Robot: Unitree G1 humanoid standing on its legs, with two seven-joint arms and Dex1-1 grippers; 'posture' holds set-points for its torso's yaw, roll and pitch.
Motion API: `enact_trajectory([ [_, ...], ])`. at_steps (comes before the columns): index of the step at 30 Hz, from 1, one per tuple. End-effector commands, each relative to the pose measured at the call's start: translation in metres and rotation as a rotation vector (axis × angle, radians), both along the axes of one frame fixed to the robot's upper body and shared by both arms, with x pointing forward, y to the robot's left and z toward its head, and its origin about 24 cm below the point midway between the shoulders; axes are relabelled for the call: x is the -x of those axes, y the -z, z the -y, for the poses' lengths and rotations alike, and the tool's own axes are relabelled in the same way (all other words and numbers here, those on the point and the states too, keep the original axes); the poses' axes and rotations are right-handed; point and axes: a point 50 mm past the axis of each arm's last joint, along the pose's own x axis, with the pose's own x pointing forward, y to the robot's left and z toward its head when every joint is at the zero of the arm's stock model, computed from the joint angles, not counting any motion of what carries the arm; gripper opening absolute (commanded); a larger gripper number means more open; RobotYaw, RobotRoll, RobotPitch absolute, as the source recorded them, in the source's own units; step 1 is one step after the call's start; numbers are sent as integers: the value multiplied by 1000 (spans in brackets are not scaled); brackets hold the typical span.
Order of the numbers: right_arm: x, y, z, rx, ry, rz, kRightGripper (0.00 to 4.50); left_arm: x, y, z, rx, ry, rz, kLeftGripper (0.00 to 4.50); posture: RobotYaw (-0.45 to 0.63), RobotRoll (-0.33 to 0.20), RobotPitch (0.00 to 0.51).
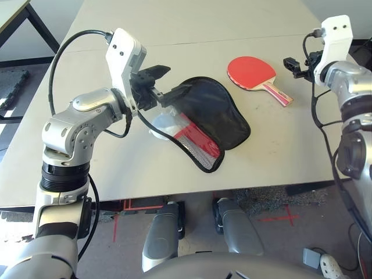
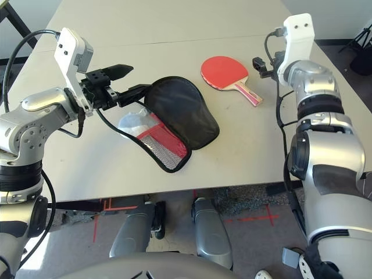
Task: Store the ping-pong paddle in its case and zip it.
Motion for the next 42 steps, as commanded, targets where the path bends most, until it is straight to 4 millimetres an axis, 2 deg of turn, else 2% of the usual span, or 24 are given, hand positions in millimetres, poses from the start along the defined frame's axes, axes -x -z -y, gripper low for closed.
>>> enact_trajectory([
  [1, 4, 12, -4, 28, -20, -136, 4475, 2, 8, 2, -8, 3, -17, 4500, 46, 0, 153],
  [13, 3, 28, -20, 78, -69, -228, 4475, 5, 11, 11, -10, 23, -20, 4500, 62, 0, 158],
  [18, 5, 39, -19, 101, -50, -244, 4475, 4, 10, 12, -15, 29, -16, 4500, 67, 0, 160],
  [21, 6, 44, -16, 106, -41, -242, 3850, 5, 10, 15, -14, 34, -17, 4500, 67, 0, 161],
  [25, 7, 47, -14, 101, -38, -242, 2497, 6, 13, 17, -15, 39, -20, 4500, 62, 0, 163],
  [27, 7, 48, -13, 99, -33, -239, 1673, 6, 13, 18, -16, 40, -22, 4500, 57, 0, 163],
  [29, 7, 47, -12, 97, -30, -237, 1129, 5, 13, 19, -16, 40, -21, 4500, 51, 0, 164],
  [40, 1, 33, -7, 154, 7, -104, 1074, 4, 13, 19, -19, 39, -20, 4500, 49, 0, 172],
  [42, -2, 25, -8, 149, 32, -52, 1073, 4, 13, 16, -27, 30, -19, 4500, 50, 0, 175],
])
